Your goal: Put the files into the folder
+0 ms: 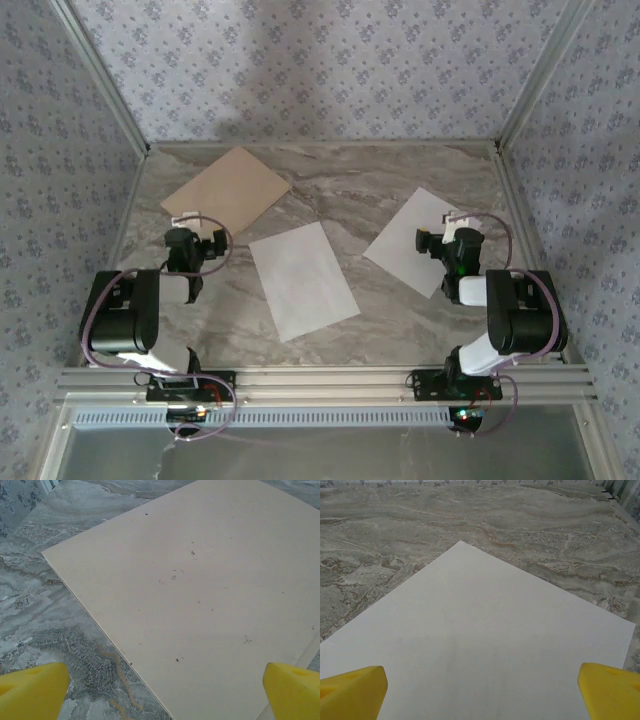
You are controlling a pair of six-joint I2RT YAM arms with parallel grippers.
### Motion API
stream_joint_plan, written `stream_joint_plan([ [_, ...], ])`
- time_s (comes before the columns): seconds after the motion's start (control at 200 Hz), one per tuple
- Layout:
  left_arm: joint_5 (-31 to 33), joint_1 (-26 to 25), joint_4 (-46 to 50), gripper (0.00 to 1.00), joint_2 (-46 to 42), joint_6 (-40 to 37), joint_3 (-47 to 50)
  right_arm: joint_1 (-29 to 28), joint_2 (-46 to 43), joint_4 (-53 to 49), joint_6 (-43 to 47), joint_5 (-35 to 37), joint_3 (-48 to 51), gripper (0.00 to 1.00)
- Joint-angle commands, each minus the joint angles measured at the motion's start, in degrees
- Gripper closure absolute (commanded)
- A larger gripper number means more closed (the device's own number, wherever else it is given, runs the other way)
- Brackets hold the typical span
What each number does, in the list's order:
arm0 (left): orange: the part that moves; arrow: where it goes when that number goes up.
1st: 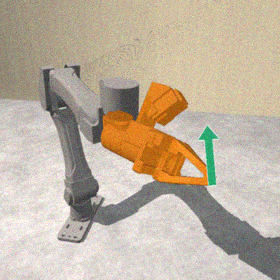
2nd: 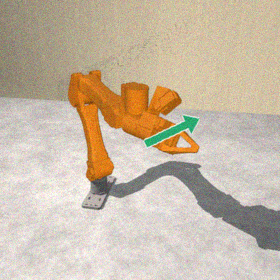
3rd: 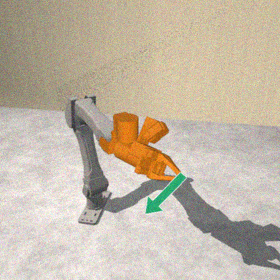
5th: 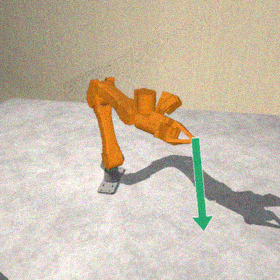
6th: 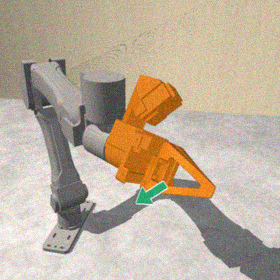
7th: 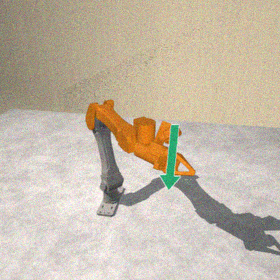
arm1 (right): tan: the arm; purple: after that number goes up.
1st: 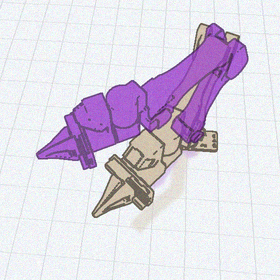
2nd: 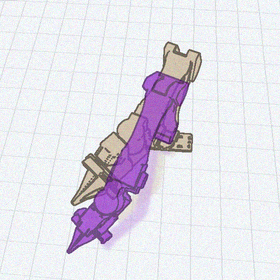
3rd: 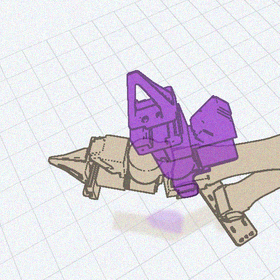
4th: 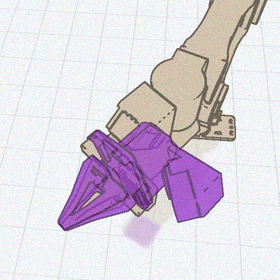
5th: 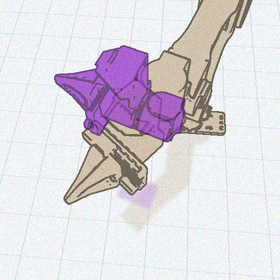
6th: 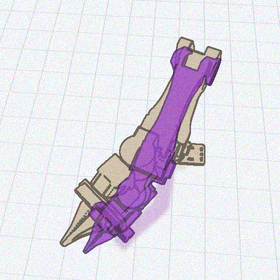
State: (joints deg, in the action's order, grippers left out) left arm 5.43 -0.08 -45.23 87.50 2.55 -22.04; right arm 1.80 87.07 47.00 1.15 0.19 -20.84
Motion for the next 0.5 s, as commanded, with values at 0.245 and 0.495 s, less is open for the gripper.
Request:
stream_joint_plan([
  [0.245,0.28,0.38,-1.79,0.00,0.38,-0.60,-1.42,0.53,0.60,1.07,0.43,-0.80,-1.21,0.00],
  [0.495,0.31,0.34,-1.77,0.00,0.34,-0.54,-1.42,0.92,0.56,0.89,0.10,-1.44,-1.23,0.00],
])
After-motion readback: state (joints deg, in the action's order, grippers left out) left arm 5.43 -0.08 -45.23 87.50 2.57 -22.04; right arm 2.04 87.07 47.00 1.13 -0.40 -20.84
